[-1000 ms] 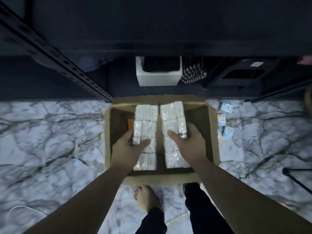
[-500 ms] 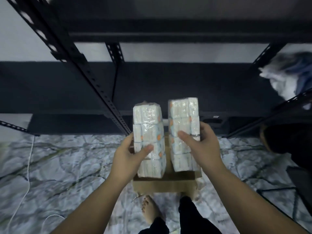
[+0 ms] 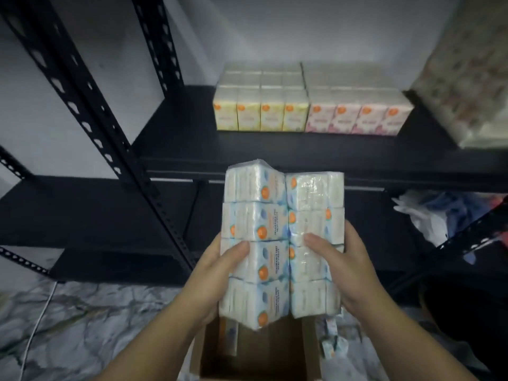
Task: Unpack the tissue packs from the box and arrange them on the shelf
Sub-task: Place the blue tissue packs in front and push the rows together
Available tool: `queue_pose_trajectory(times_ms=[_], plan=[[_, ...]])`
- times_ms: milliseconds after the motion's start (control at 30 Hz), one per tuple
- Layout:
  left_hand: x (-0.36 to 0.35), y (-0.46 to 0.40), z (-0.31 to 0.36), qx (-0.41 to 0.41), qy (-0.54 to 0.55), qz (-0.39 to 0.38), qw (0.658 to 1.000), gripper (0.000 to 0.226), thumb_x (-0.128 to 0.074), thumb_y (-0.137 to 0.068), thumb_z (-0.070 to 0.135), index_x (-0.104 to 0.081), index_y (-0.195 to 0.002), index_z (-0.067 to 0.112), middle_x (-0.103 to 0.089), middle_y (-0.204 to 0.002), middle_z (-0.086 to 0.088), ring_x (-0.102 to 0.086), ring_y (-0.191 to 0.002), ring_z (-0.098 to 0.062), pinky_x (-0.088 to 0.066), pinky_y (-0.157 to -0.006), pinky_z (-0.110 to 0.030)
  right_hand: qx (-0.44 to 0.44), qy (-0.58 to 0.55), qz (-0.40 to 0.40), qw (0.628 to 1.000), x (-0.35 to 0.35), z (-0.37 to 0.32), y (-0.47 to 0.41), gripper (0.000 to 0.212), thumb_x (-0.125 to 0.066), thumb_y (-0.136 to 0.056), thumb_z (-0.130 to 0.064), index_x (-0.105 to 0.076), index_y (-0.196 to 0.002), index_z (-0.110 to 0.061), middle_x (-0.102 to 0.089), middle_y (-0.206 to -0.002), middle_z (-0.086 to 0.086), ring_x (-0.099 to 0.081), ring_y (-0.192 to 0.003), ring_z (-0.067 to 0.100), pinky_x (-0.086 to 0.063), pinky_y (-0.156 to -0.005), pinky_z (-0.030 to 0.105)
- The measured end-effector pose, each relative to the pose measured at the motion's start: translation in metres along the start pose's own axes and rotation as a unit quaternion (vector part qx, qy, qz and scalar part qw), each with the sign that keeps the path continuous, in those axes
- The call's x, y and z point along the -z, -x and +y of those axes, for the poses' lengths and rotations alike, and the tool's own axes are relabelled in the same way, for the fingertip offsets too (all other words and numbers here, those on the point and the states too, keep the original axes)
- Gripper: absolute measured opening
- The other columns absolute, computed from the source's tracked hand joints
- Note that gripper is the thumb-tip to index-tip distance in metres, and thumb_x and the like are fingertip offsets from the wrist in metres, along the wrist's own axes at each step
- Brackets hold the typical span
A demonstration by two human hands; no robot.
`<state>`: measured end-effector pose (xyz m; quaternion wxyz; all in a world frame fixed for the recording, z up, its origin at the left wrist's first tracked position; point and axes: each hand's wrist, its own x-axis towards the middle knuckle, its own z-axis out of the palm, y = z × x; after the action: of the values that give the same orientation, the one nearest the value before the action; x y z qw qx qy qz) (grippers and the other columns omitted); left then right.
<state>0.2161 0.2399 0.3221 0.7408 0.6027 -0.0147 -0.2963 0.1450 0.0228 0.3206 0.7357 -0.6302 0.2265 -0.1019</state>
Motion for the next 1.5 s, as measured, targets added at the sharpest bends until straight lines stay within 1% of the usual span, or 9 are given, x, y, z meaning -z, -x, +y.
queue_pose_trajectory(times_ms=[167,367,467,733,933,1067,1233,1367,1500], plan=[[-0.043,-0.02,0.042,0.002,-0.008,0.062,0.998,0.069,-0.044,-0.075,0.07,-0.069,-0.123,0.027,-0.081,-0.108,-0.001,-0.078,-0.097,-0.022,-0.062,-0.083,-0.046,0.035,0.016,-0.003,0.999,0.018,-0.046,-0.032,0.068,-0.077,-0.064,-0.056,-0.064,-0.121,-0.022,-0.078,-0.11,-0.004,-0.078,-0.096,0.017,-0.062,-0.079,0.042],[-0.071,-0.047,0.091,-0.109,-0.072,0.064,0.989,0.045,-0.06,-0.093,0.057,-0.072,-0.113,0.018,-0.079,-0.111,-0.009,-0.075,-0.104,-0.03,-0.058,-0.093,-0.052,0.095,0.071,-0.027,0.993,0.038,-0.105,-0.064,0.054,-0.068,-0.072,-0.06,-0.072,-0.114,-0.026,-0.079,-0.106,-0.008,-0.077,-0.097,0.014,-0.061,-0.079,0.037],[-0.066,-0.059,0.113,-0.183,-0.145,0.066,0.97,0.047,-0.062,-0.094,0.06,-0.067,-0.121,0.023,-0.078,-0.113,-0.004,-0.075,-0.104,-0.026,-0.06,-0.09,-0.048,0.141,0.109,-0.008,0.984,0.044,-0.126,-0.08,0.058,-0.069,-0.07,-0.062,-0.07,-0.115,-0.026,-0.078,-0.104,-0.014,-0.076,-0.093,0.008,-0.059,-0.072,0.026],[-0.032,-0.088,0.176,-0.326,-0.324,0.036,0.887,0.042,-0.059,-0.095,0.054,-0.056,-0.137,0.054,-0.071,-0.124,0.015,-0.068,-0.113,-0.007,-0.053,-0.093,-0.032,0.226,0.204,0.032,0.952,0.04,-0.162,-0.105,0.06,-0.075,-0.086,-0.05,-0.052,-0.142,-0.049,-0.067,-0.128,-0.025,-0.066,-0.115,-0.001,-0.055,-0.094,0.034],[0.008,-0.123,0.202,-0.349,-0.451,0.063,0.819,0.062,-0.059,-0.088,0.065,-0.041,-0.147,0.058,-0.057,-0.118,0.017,-0.052,-0.111,0.01,-0.038,-0.089,-0.014,0.252,0.318,0.061,0.912,0.024,-0.175,-0.116,0.065,-0.076,-0.089,-0.04,-0.04,-0.139,-0.059,-0.05,-0.104,-0.061,-0.046,-0.101,-0.035,-0.039,-0.078,-0.004],[0.037,-0.152,0.207,-0.342,-0.526,0.027,0.778,0.082,-0.055,-0.081,0.082,-0.032,-0.154,0.054,-0.047,-0.116,0.023,-0.048,-0.109,0.011,-0.037,-0.087,-0.012,0.248,0.438,0.063,0.862,0.025,-0.174,-0.132,0.082,-0.067,-0.079,-0.07,-0.036,-0.153,-0.053,-0.049,-0.13,-0.032,-0.046,-0.116,-0.009,-0.036,-0.097,0.02],[0.061,-0.178,0.209,-0.284,-0.633,-0.03,0.72,0.107,-0.039,-0.067,0.102,-0.028,-0.159,0.049,-0.043,-0.122,0.026,-0.052,-0.109,-0.002,-0.051,-0.094,-0.031,0.175,0.601,-0.011,0.779,0.037,-0.169,-0.152,0.096,-0.044,-0.068,-0.1,-0.018,-0.154,-0.064,-0.044,-0.115,-0.028,-0.05,-0.108,0.007,-0.048,-0.092,0.035],[0.054,-0.187,0.217,-0.248,-0.716,-0.095,0.646,0.105,-0.038,-0.067,0.1,-0.022,-0.159,0.052,-0.044,-0.13,0.024,-0.053,-0.115,-0.006,-0.052,-0.098,-0.036,0.162,0.647,-0.074,0.741,0.039,-0.172,-0.169,0.085,-0.051,-0.072,-0.094,-0.014,-0.147,-0.075,-0.045,-0.13,-0.026,-0.05,-0.122,0.01,-0.046,-0.104,0.041],[0.047,-0.194,0.221,-0.254,-0.731,-0.106,0.624,0.091,-0.047,-0.076,0.089,-0.028,-0.158,0.052,-0.047,-0.142,0.021,-0.043,-0.131,-0.007,-0.044,-0.108,-0.037,0.188,0.667,-0.108,0.713,0.038,-0.174,-0.176,0.089,-0.059,-0.079,-0.084,-0.02,-0.156,-0.062,-0.046,-0.153,-0.015,-0.043,-0.14,0.014,-0.038,-0.111,0.036]])
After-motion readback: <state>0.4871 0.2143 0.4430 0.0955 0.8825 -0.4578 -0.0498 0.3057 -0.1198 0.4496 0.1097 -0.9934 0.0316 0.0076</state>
